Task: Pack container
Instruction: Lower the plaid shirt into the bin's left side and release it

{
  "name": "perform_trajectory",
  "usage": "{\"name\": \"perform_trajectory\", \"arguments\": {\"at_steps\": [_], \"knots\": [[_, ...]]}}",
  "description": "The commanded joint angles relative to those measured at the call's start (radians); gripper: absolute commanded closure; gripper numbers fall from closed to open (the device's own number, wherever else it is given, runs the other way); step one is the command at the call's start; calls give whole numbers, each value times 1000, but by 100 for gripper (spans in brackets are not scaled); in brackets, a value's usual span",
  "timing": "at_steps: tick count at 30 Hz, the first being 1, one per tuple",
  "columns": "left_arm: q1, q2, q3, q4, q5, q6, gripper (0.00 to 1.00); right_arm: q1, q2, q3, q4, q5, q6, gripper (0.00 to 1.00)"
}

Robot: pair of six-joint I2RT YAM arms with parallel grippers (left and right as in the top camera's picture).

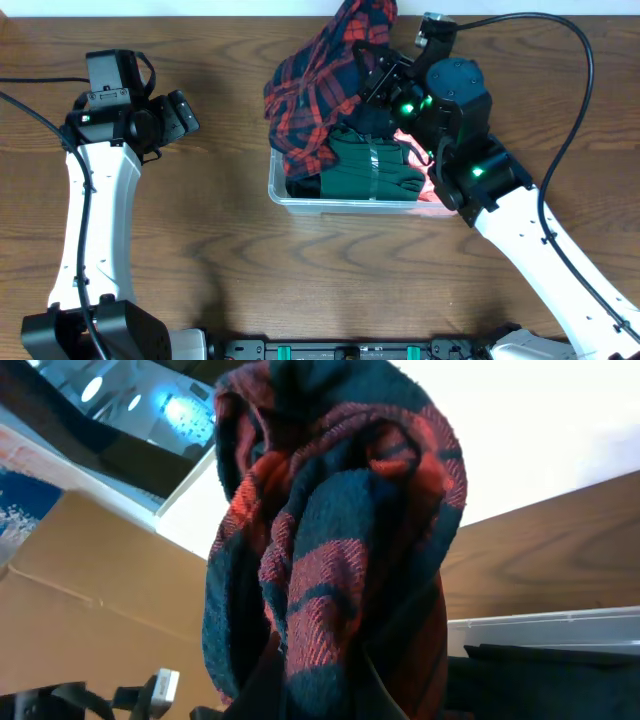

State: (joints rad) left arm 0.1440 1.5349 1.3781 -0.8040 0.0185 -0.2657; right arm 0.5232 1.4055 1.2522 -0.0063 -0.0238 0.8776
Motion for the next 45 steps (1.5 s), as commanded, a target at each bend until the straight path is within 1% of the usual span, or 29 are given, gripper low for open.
{"name": "perform_trajectory", "arguments": {"at_steps": [1, 5, 8, 12, 24, 32, 36, 45], "knots": [[3, -7, 4, -2, -15, -2, 2, 19, -6, 8, 17, 32, 35, 99], [3, -7, 4, -2, -15, -2, 2, 21, -6, 8, 3, 35, 34, 99], [3, -7, 4, -2, -15, -2, 2, 21, -6, 8, -36, 42, 34, 99], [3, -7, 4, -2, -15, -2, 2, 21, -2, 8, -99, 98, 16, 99], [3, -7, 4, -2, -15, -2, 2, 21, 2, 8, -242, 107, -142, 99], [3, -7, 4, -2, -15, -2, 2, 21, 2, 8, -381, 235, -236, 99], [3, -7, 4, -2, -15, -2, 2, 20, 2, 8, -411, 247, -331, 99], [3, -7, 4, -2, -15, -2, 2, 17, 2, 8, -511, 368, -338, 99]]}}
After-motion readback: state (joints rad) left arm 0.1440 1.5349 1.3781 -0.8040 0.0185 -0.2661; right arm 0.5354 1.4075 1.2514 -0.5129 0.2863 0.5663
